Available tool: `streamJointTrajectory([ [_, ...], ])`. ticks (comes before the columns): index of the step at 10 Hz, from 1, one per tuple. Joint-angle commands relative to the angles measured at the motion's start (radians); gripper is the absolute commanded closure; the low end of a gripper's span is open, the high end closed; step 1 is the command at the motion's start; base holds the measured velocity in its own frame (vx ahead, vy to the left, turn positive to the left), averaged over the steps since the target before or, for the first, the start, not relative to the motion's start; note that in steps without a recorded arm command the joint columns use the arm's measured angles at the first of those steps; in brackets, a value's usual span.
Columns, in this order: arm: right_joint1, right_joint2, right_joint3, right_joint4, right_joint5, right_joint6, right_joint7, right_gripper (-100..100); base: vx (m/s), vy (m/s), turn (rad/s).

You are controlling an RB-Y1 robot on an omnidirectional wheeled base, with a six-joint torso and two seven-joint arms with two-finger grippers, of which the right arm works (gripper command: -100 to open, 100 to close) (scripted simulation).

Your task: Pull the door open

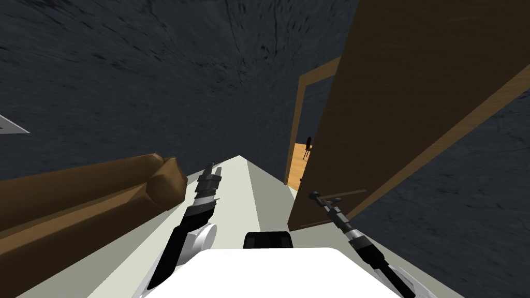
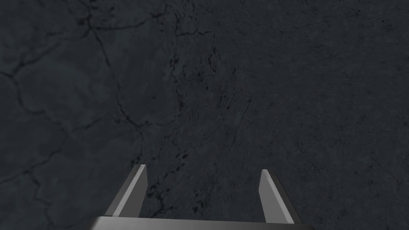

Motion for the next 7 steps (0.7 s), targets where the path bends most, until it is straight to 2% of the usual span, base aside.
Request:
streamJointTrajectory([
  [1, 0.001, -0.003, 0.001, 0.007, 0.001, -0.015, -0.002, 100, -0.196, -0.086, 0.174],
  [7, 0.015, -0.019, 0.004, 0.044, 0.001, -0.079, -0.010, 100, -0.198, -0.093, 0.175],
])
